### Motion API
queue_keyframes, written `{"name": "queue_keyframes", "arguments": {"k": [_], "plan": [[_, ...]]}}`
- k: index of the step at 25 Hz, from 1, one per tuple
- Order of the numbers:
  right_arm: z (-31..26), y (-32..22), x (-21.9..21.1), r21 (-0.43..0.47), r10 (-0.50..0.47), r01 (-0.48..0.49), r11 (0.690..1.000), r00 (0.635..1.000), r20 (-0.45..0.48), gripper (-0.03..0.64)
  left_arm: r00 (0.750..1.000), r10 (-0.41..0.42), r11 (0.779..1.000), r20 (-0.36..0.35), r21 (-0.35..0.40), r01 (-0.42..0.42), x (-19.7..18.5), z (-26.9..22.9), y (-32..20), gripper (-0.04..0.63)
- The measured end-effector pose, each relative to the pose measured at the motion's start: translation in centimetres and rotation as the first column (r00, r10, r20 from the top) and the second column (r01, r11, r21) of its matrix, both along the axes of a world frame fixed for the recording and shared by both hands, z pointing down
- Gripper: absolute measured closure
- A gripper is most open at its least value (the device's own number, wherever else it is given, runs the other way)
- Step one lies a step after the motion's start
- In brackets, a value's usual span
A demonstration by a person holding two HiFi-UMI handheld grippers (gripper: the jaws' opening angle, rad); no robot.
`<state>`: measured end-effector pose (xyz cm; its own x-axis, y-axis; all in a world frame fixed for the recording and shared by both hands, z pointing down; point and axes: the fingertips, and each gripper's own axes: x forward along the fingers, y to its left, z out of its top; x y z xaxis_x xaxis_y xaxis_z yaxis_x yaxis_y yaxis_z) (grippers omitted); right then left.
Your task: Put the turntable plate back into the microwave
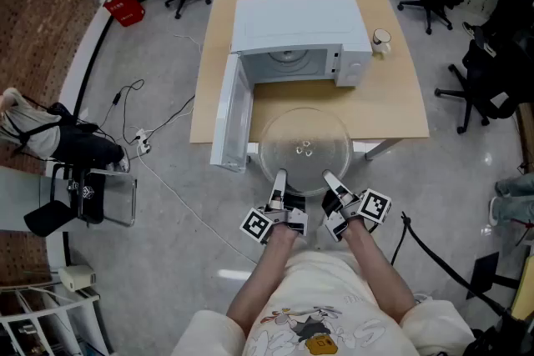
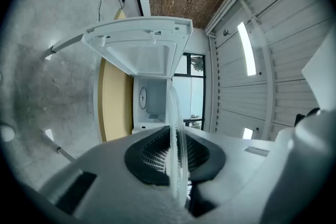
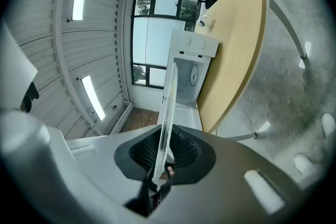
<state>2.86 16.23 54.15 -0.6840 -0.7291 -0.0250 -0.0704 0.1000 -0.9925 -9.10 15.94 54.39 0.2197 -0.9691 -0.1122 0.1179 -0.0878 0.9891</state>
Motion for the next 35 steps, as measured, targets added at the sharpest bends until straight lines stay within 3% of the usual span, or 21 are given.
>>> {"name": "queue_keyframes", "arguments": {"k": [21,35], "plan": [[-0.9,-1.4,1.0,0.025,-0.028,0.028,0.999,1.0,0.012,0.568,1.0,-0.026,0.999,0.013,0.026,0.026,1.0,-0.7,-1.1,0.571],[0.8,-5.2,3.2,-0.019,-0.104,0.105,0.994,0.994,0.037,0.575,0.992,-0.124,0.992,0.023,-0.002,0.124,3.2,0.4,-3.8,0.569]]}}
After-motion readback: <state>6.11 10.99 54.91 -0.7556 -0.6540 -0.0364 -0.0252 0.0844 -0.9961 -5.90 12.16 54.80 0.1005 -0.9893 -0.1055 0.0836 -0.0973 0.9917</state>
